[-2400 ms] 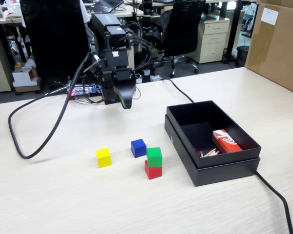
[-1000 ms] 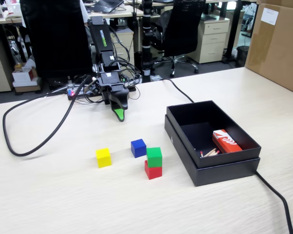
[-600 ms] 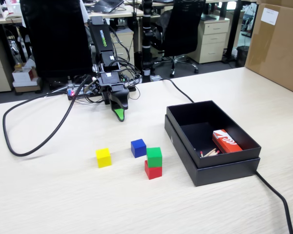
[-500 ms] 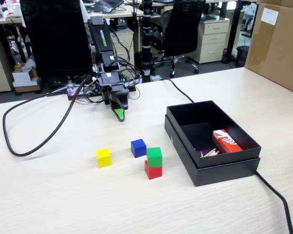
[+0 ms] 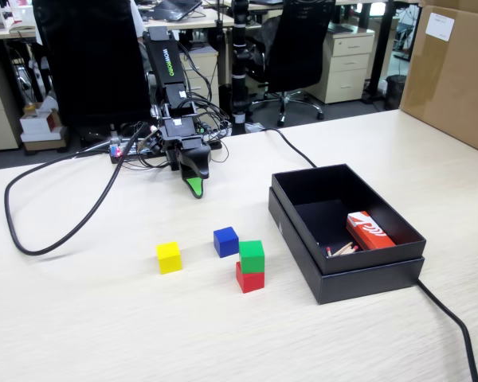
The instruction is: Put the green cube on top of the red cube
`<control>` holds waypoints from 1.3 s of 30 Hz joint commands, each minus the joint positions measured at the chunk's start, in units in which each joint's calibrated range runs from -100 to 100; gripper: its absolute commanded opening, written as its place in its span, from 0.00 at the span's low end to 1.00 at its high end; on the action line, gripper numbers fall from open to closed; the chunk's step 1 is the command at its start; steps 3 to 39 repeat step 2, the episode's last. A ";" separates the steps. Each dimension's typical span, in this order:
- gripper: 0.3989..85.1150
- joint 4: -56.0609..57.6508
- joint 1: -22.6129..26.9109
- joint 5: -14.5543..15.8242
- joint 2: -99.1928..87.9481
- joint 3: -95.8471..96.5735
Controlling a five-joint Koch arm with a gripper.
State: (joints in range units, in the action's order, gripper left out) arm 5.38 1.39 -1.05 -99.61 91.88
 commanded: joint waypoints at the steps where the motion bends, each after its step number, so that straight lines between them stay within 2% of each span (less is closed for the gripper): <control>1: 0.57 1.92 0.15 -0.24 0.07 1.87; 39: 0.57 1.92 0.15 -0.24 0.19 1.96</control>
